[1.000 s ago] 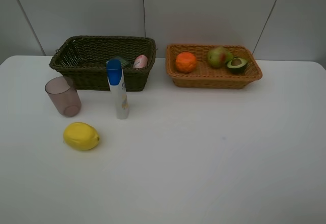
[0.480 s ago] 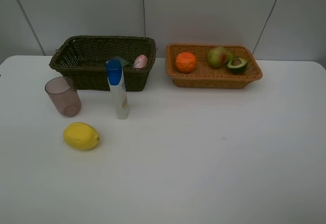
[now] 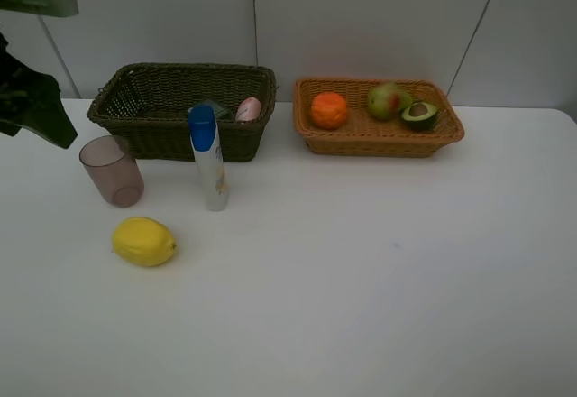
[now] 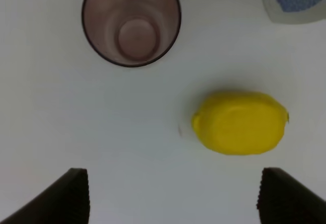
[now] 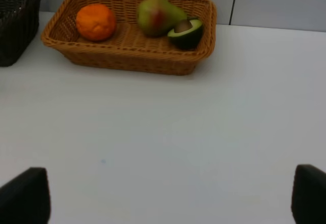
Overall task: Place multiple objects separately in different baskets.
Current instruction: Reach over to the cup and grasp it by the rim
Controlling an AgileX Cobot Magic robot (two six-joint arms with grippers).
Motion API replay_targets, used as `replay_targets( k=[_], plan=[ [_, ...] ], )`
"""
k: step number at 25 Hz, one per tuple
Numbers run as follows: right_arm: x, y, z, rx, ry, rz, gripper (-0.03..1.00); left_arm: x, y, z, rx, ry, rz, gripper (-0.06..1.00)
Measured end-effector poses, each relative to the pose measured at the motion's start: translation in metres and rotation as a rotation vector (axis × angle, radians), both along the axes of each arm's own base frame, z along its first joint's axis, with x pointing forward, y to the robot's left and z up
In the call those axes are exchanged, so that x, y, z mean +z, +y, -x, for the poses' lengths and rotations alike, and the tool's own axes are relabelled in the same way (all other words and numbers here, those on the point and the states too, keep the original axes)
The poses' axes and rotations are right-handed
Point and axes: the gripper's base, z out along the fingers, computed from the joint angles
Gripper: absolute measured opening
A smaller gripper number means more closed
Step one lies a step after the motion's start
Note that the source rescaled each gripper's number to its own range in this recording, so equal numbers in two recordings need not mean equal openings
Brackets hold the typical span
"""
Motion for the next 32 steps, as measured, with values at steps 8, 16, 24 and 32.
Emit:
replay_targets(
  k=[8,16,24,32],
  plan=[
    [0.000,0.000,0.000,0.000,0.000,0.000,1.00,-0.027,-0.025,-0.035,-0.112,0.022,-0.060,0.89],
    [0.000,0.000,0.000,0.000,0.000,0.000,1.00,-0.061,-0.029,-0.056,-0.175,0.026,-0.118,0.89],
    [0.000,0.000,0.000,0.000,0.000,0.000,1.00,-0.089,-0.032,-0.068,-0.216,0.039,-0.133,0.89],
    [0.000,0.000,0.000,0.000,0.000,0.000,1.00,-0.103,-0.042,-0.076,-0.264,0.055,-0.148,0.89]
  ],
)
